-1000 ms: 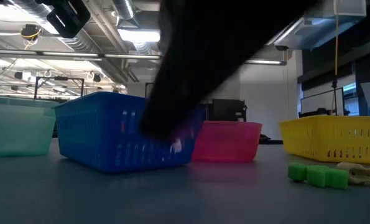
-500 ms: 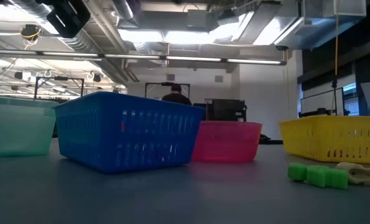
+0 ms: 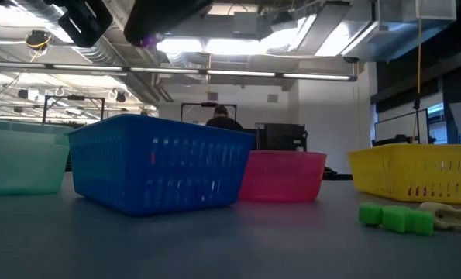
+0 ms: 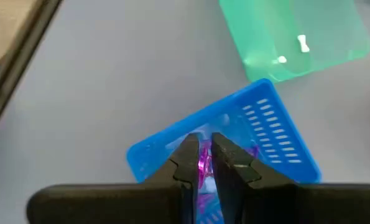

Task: Sort Halloween decoration
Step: Put the violet witch hat toy into the blue bin, then put the white skull toy into the pink bin

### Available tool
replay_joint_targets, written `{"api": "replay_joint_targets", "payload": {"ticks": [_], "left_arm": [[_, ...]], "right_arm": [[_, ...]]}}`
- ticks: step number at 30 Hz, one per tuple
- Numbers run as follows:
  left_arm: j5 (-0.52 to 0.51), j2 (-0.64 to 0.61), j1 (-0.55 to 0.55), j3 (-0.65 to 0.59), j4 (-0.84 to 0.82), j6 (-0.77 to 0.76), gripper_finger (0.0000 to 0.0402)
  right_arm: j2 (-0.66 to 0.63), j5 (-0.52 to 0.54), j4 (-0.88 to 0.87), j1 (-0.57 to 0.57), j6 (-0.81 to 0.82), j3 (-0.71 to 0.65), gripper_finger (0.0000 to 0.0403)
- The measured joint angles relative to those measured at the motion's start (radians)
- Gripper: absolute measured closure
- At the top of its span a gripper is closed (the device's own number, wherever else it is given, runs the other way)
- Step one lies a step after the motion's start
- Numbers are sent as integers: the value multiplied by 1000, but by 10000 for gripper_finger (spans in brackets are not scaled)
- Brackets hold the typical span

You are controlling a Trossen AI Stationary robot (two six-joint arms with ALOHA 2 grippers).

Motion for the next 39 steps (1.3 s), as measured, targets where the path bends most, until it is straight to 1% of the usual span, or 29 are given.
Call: {"api": "replay_joint_targets", "payload": {"ticks": [5,8,11,17,20,23,28,33,37,39], "left_arm": [[0,0,0,0,0,0,346],[0,0,0,0,0,0,346],[0,0,0,0,0,0,346],[0,0,0,1,0,1,346],[0,0,0,1,0,1,346],[-9,0,0,1,0,1,346],[-58,0,0,1,0,1,346],[-129,0,3,1,1,2,346],[-224,0,15,1,14,2,346],[-272,0,30,1,20,3,346]], "right_arm": [[0,-1,-1,-34,4,0,363],[0,-1,-9,-47,5,0,354],[0,0,-23,-53,5,0,330],[0,-1,-63,-56,6,0,264],[-3,-2,-83,-56,6,0,245],[-10,-1,-119,-56,-3,0,238],[-50,34,-240,-55,-49,0,237],[-133,132,-410,-56,-50,0,237],[-215,196,-547,-56,-47,0,237],[-257,231,-586,-55,-43,-16,237]]}}
